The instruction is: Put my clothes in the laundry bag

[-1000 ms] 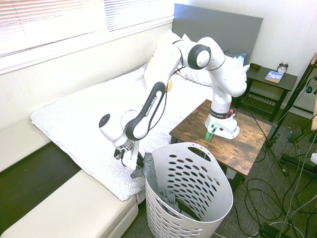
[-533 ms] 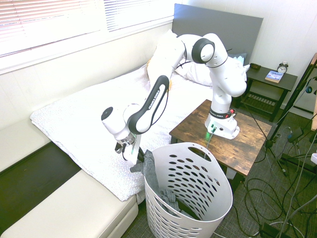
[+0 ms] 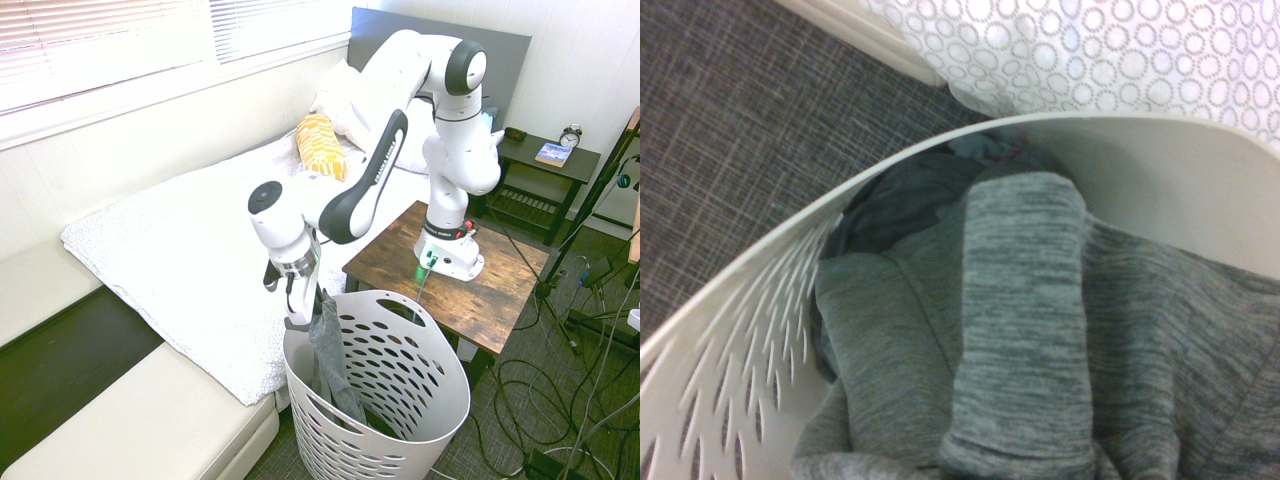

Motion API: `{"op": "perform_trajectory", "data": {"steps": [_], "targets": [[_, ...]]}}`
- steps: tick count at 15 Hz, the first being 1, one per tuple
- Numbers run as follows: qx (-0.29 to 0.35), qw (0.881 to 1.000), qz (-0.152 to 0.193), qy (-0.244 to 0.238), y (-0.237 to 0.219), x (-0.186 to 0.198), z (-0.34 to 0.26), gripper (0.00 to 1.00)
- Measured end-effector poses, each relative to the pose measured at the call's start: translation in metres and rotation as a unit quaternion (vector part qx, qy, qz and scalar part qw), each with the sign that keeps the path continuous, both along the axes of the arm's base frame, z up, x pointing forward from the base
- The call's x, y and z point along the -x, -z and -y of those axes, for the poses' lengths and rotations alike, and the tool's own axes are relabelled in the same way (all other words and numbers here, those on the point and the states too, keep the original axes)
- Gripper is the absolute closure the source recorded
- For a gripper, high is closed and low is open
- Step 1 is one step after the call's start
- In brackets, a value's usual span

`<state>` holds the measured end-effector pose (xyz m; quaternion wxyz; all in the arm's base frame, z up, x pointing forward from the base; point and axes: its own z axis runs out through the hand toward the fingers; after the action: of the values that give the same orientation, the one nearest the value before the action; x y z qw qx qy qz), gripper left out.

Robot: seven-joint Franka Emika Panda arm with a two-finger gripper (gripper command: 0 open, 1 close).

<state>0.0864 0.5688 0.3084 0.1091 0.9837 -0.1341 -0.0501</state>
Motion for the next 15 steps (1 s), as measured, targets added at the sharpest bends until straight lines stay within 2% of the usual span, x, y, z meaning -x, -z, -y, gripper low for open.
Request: {"op": "perform_trajectory", "data": {"steps": [3,11,13,15], "targets": [[-0.016,0.999,0.031,-0.005,0.005,0.012,0.0,0.0],[-0.033,0.997,0.066,-0.017,-0.013,0.024,0.005,0.0],[-0.034,0.996,0.085,-0.009,-0.02,0.004,0.012,0.0],[-0.03,0.994,0.106,0.013,-0.024,-0.04,0.025,0.0]]}}
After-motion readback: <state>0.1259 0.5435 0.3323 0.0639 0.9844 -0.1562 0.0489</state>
